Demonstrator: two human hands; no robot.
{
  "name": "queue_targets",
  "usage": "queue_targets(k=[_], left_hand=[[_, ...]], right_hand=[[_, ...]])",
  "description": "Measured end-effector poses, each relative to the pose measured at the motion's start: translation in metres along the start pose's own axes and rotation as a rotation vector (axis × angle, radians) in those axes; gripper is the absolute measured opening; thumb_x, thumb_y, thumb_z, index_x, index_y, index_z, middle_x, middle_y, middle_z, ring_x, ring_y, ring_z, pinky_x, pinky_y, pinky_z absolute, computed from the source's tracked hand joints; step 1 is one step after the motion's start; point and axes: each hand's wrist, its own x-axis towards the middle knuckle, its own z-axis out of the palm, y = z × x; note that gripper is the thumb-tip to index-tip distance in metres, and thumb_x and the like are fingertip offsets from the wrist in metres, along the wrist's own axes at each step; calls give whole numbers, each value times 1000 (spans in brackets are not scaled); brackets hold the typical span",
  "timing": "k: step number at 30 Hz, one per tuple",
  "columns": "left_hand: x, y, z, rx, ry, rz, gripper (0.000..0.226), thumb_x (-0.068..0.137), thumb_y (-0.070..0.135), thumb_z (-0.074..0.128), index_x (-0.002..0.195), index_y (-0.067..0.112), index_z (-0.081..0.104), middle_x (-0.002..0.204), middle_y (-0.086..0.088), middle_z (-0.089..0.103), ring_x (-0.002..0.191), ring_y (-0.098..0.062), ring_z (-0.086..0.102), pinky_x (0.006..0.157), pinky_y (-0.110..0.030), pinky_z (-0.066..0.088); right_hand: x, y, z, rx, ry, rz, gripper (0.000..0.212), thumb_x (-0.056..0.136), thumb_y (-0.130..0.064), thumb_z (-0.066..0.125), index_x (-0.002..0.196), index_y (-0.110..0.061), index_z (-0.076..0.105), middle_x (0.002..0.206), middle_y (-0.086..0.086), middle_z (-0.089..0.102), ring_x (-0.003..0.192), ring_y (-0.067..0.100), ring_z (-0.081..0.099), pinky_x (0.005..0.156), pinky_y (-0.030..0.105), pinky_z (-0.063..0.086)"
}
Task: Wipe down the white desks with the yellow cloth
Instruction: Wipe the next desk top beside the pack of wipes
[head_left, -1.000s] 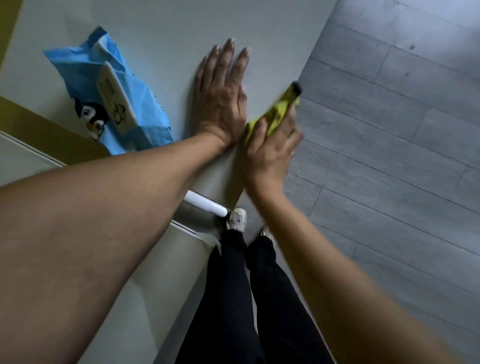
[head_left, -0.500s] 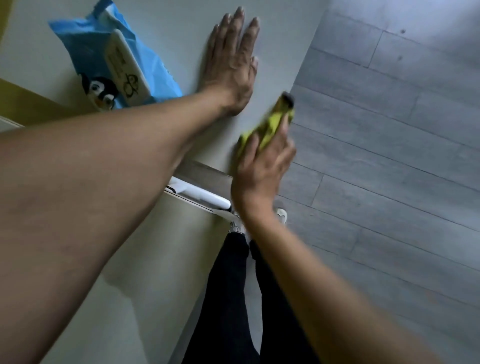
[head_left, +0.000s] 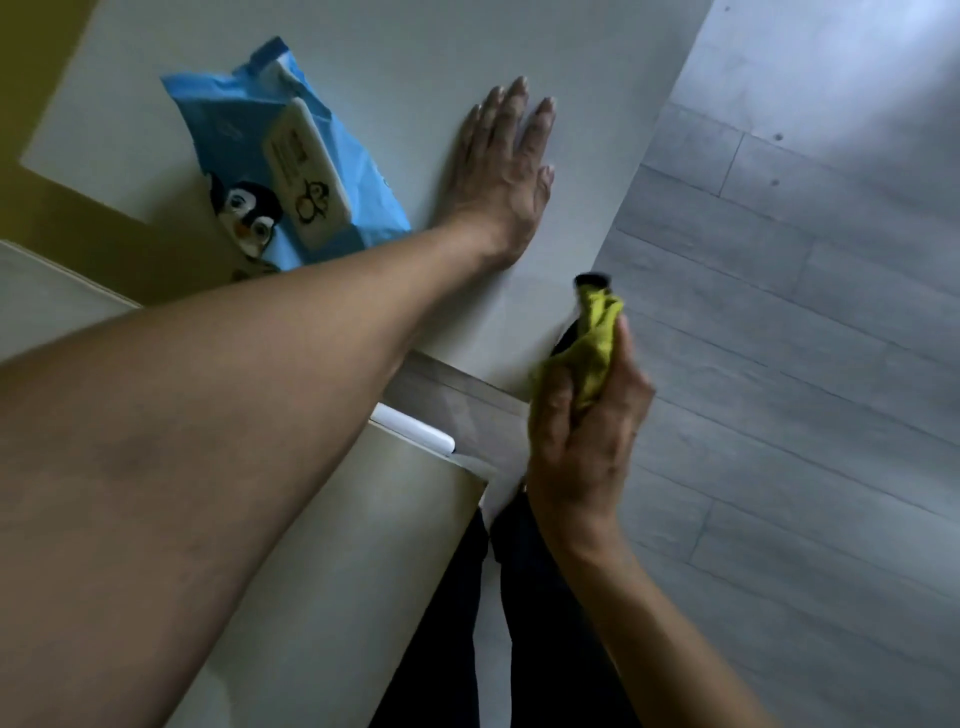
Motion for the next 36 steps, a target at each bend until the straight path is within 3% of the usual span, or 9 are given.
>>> queue_targets(k=[3, 5, 9, 11, 14, 17, 22, 26, 36], left_hand=[[-6, -2, -4, 15, -10, 27, 61, 110, 28, 40, 166, 13, 20, 174, -15, 9, 162, -31, 7, 128, -35, 0], [-23, -8, -5, 47, 107, 104, 59, 101, 18, 51, 158, 8, 39, 168, -20, 28, 158, -38, 22, 129, -42, 10], [-78, -16, -12, 141, 326, 112, 59, 93, 14, 55, 152, 9, 51, 163, -20, 41, 154, -42, 32, 128, -48, 17], [-103, -20, -19, 180, 409, 39, 63, 93, 15, 55, 156, 12, 47, 166, -18, 36, 156, -41, 27, 130, -49, 14], [-127, -34, -21, 221, 474, -271, 78, 89, 25, 62, 162, 17, 35, 169, -19, 28, 156, -43, 21, 130, -55, 13], [-133, -47, -14, 146, 425, -498, 86, 89, 34, 63, 165, 16, 26, 169, -20, 27, 155, -43, 26, 127, -60, 18], [-105, -48, -7, 136, 370, -445, 80, 90, 31, 62, 163, 17, 32, 166, -16, 36, 150, -39, 37, 125, -64, 21], [-72, -47, -14, 139, 320, -399, 81, 90, 31, 66, 163, 18, 33, 166, -15, 36, 150, -38, 39, 126, -63, 20], [-4, -60, -41, 21, 116, -434, 80, 106, 44, 50, 168, 29, 2, 176, -3, 1, 162, -30, 4, 130, -53, -3]], right_hand=[[62, -14, 5, -11, 60, -148, 60, 101, -24, 56, 153, -3, 35, 129, 15, 52, 116, 27, 49, 94, 46, 46], [108, -21, 19, -79, 83, -239, 60, 101, -28, 56, 152, -3, 36, 130, 15, 54, 114, 27, 51, 91, 47, 47], [180, -23, 51, -422, -63, -370, 59, 100, -42, 47, 153, -19, 39, 144, 13, 48, 126, 30, 47, 103, 45, 39], [198, -20, 61, -546, -207, -428, 57, 100, -48, 40, 153, -27, 38, 153, 9, 41, 137, 31, 39, 116, 46, 26], [211, -17, 65, -515, -299, -435, 58, 100, -49, 40, 154, -29, 35, 161, 8, 31, 149, 28, 24, 126, 46, 6], [217, -14, 63, -491, -357, -446, 59, 101, -46, 43, 156, -29, 32, 164, 9, 24, 152, 26, 16, 127, 45, -1], [226, -15, 61, -538, -477, -462, 63, 102, -48, 40, 160, -27, 22, 169, 9, 11, 156, 24, 4, 127, 45, -5], [238, -17, 52, -607, -635, -501, 77, 99, -67, 30, 162, -27, 9, 170, 7, -5, 156, 20, -10, 126, 45, -10], [281, -34, 54, -652, -884, -673, 78, 99, -69, 26, 162, -32, -1, 169, 2, -13, 154, 17, -18, 125, 41, -14]])
